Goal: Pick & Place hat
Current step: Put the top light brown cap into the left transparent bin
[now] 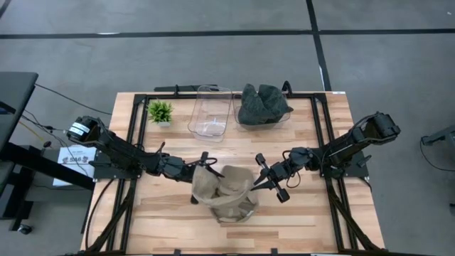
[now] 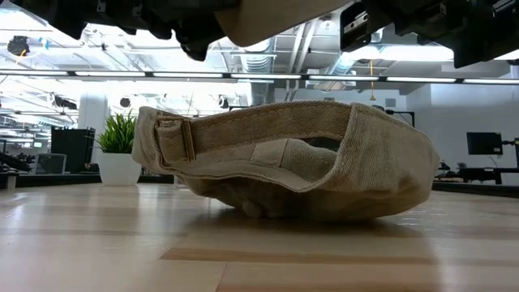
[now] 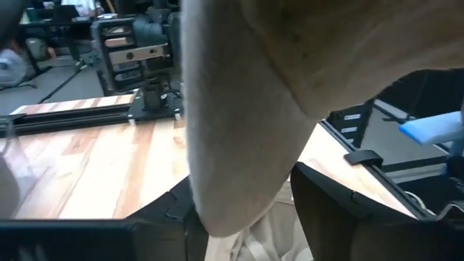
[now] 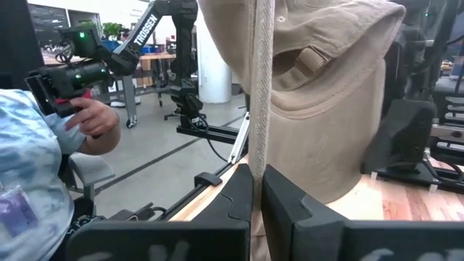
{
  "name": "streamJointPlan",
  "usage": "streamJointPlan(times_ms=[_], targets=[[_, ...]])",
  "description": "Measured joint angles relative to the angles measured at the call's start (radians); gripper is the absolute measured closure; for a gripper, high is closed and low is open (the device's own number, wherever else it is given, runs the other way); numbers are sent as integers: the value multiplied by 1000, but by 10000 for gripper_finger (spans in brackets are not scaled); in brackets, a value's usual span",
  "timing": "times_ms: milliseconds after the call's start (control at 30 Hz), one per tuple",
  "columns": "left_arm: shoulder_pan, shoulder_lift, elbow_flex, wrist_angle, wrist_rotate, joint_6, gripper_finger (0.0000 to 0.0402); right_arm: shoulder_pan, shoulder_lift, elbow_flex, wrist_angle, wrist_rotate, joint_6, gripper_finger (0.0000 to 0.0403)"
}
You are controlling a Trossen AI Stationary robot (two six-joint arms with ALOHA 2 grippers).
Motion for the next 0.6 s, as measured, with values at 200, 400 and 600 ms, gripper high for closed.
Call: streamJointPlan(times_ms=[200,400,600], targets=[[13,0,0,-23,-69,8,204,1,0,0,-4,2,0,401],[52,0,1,-89,-77,11,194,0,2,-1,-9,18,1,402],[57,1,1,-188,-107,-1,195,2,1,1,-6,23,1,402]])
